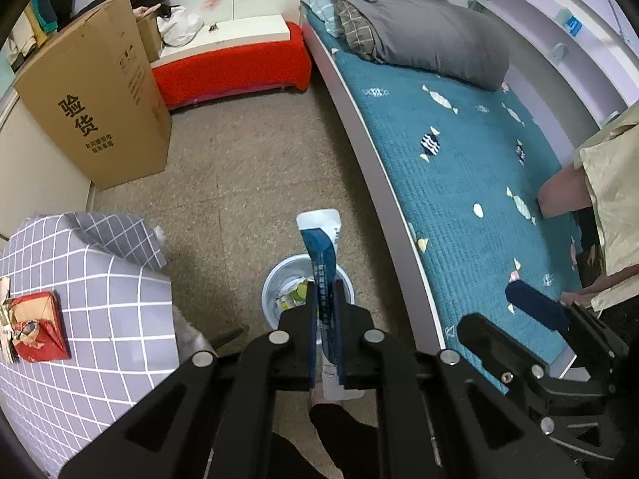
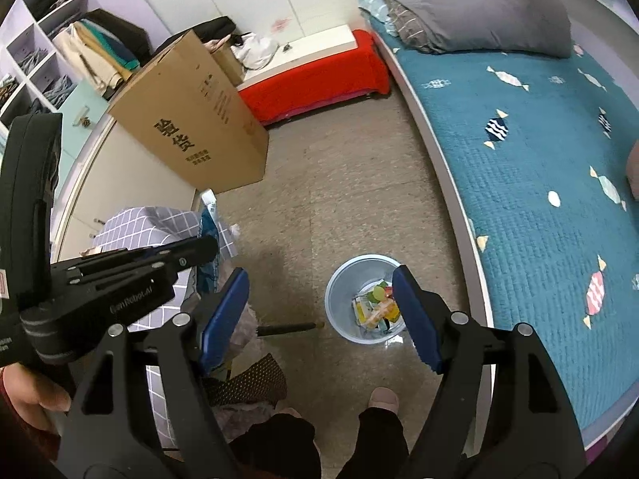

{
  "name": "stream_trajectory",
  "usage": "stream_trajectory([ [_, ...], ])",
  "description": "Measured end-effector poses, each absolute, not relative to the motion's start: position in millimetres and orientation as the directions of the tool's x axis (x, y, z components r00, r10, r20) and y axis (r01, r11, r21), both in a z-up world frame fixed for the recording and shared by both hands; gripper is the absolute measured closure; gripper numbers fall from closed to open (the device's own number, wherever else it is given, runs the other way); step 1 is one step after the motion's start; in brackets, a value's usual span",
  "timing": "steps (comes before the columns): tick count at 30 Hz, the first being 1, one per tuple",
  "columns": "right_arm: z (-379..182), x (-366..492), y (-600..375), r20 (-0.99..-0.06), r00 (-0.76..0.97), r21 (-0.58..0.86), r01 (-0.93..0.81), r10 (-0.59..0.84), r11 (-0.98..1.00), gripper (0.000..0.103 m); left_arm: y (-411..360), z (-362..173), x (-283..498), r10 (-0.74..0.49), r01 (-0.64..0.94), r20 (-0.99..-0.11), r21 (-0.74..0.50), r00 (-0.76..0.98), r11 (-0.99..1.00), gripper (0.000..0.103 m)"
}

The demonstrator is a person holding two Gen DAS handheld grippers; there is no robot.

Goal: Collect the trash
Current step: 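Open both grippers to drop the items into the wastebasket, then return both grippers to the table toward the newspaper and red bag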

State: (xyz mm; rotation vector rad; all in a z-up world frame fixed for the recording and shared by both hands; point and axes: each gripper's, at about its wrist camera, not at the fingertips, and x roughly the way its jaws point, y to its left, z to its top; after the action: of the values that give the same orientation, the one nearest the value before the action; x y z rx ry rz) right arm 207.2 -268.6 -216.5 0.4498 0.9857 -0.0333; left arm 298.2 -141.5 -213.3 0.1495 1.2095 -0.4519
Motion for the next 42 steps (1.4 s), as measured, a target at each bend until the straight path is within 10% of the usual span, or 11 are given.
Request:
stream_trajectory([
  [1, -216, 206, -270, -0.810, 0.561, 0.352, 0.234, 0.170, 0.906, 0.030, -144, -212, 299, -0.259, 0.414, -0.924, -0.126, 0.281, 0.901, 0.083],
  [3, -217, 205, -274, -0.809, 0.564, 0.355, 0.244, 0.166, 0.902, 0.029, -146, -212, 300, -0.246, 0.408, -0.922, -0.110, 0.299, 0.906, 0.032],
  [42, -196, 221, -189, -0.766, 0.543, 0.393, -0.027, 0.344, 0.919, 0.026, -28, -175, 257, -0.107, 0.110, -0.901, -0.066, 0.421, 0.992, 0.032],
])
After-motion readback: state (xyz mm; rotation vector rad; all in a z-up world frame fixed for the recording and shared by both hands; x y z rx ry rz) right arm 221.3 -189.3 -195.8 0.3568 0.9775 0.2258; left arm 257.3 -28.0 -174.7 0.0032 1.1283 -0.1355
